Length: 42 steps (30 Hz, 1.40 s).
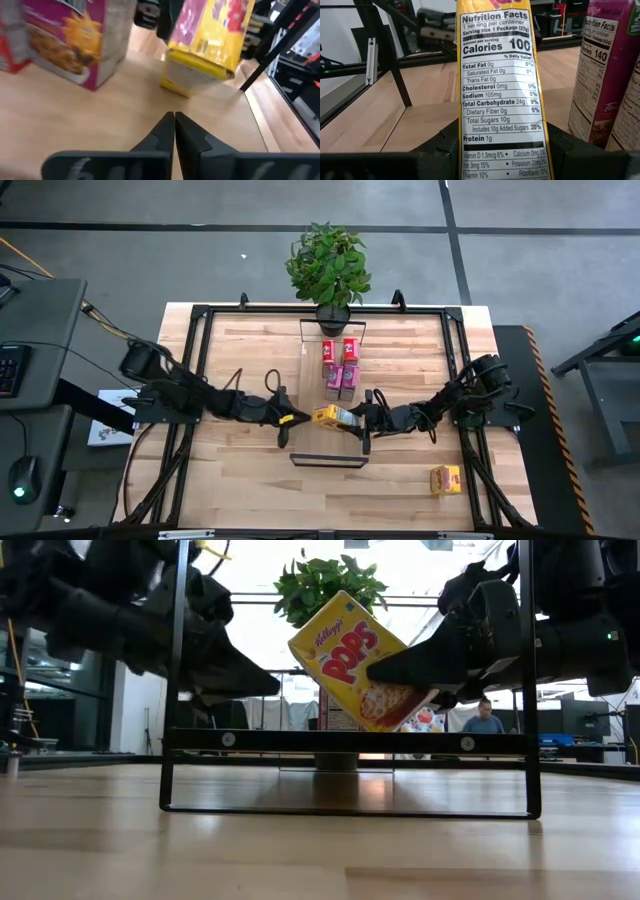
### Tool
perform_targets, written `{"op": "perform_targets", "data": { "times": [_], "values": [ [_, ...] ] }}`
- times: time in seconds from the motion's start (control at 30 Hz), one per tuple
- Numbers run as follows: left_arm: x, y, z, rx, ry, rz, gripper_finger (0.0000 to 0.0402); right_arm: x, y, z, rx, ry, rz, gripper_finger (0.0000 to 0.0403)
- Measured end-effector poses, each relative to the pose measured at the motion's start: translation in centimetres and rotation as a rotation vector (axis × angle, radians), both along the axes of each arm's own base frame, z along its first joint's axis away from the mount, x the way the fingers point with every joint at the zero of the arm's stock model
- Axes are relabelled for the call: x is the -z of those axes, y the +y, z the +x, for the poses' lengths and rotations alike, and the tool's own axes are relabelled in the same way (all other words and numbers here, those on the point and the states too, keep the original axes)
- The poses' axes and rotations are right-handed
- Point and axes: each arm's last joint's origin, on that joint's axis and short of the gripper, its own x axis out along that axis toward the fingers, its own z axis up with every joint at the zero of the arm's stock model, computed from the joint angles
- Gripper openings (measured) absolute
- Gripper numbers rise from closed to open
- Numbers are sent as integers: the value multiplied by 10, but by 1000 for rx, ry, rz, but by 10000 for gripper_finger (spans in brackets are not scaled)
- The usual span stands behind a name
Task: Stack cereal on shelf
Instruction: Put the left yellow cereal box on the shelf
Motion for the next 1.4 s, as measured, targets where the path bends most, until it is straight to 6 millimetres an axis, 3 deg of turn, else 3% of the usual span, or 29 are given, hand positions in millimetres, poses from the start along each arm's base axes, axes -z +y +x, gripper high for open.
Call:
{"op": "perform_targets", "data": {
  "times": [0.2,0.3,0.57,0.97,1.17,1.4],
  "values": [
    [-2,-6,31,21,-21,54,1,0,0,0,-1,1,0,157],
    [-5,-4,38,50,-11,62,1,0,0,0,-5,1,3,157],
    [-6,-2,39,45,1,57,1,1,0,0,-9,2,45,169],
    [-8,-2,39,39,-11,49,0,8,1,-2,-36,66,60,272],
    [-9,-2,39,52,-3,74,0,6,1,-4,-39,118,61,277],
    [-27,3,29,50,50,102,0,-14,-3,-14,-27,236,43,277]
  ]
}}
